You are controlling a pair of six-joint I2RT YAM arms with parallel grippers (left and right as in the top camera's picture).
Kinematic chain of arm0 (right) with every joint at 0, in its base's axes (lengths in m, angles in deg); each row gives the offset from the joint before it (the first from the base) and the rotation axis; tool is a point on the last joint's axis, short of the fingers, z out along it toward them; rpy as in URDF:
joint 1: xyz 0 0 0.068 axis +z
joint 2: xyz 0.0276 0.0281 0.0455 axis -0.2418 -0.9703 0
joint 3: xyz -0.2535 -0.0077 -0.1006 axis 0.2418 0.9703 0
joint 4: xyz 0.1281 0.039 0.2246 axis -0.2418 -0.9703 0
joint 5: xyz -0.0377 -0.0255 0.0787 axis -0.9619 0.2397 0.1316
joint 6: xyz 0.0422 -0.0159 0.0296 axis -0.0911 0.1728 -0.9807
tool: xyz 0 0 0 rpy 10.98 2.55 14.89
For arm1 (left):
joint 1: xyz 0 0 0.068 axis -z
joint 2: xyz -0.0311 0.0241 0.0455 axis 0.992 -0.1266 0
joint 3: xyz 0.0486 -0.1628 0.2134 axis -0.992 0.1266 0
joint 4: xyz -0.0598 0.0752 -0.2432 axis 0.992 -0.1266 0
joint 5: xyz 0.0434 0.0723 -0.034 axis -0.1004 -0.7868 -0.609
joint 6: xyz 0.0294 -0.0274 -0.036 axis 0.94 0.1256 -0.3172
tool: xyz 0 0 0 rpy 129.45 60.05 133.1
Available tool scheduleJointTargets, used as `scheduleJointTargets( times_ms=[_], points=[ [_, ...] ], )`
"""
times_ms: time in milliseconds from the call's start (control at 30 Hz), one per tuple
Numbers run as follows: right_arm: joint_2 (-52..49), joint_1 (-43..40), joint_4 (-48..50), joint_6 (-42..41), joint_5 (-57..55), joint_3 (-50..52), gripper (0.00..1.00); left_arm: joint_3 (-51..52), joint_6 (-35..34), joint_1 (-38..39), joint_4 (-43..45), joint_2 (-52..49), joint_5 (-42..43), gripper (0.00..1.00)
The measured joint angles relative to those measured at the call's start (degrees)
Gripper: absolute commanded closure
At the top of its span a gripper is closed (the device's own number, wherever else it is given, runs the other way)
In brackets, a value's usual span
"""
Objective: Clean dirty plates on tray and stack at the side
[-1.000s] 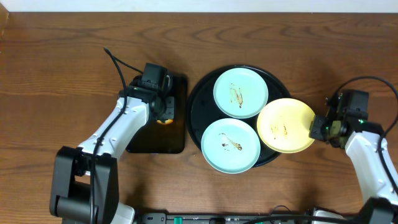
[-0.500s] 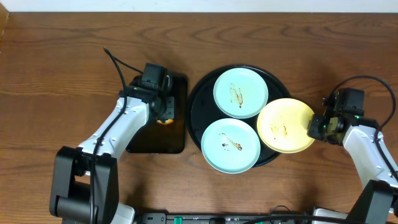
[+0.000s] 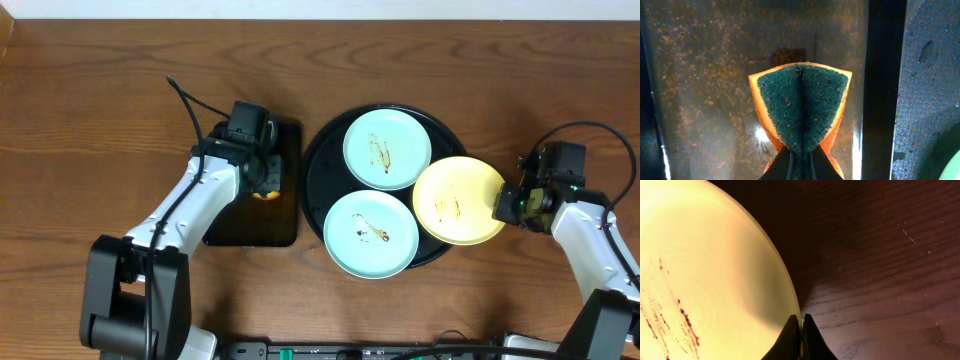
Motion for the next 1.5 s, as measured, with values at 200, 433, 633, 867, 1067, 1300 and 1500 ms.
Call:
scheduleJointTargets(
  times_ms=[200,433,633,867,1067,1300,1500],
  points=[
    [0.79,0.00,-0.07,0.00,1.46,0.00,0.99,0.00,0.00,0.00,-0.02,0.96,0.00,0.92],
    [5.81,0.00,0.44,-0.42,1.90,0.00,0.99,0.00,0.00,0.00,0.35,7.06,2.36,0.92],
    [6.49,0.07,-0.96,-1.44,4.33,-0.02,0.99,0.00,0.00,0.61,3.74,8.74,9.03,0.92],
    [6.49,0.26,-2.27,-1.57,5.55,0.00,0.99,0.00,0.00,3.48,4.79,8.74,11.30,0.93],
    [6.49,0.28,-2.45,-1.57,5.77,0.00,0.99,0.00,0.00,3.50,4.85,8.74,8.39,0.93],
    [6.49,0.28,-2.47,-1.57,5.90,0.00,0.99,0.00,0.04,3.50,8.50,8.79,0.96,0.93],
    [6.49,0.28,-2.91,-1.57,5.55,0.00,0.99,0.00,1.16,3.48,11.56,11.82,-2.49,0.93]
  ],
)
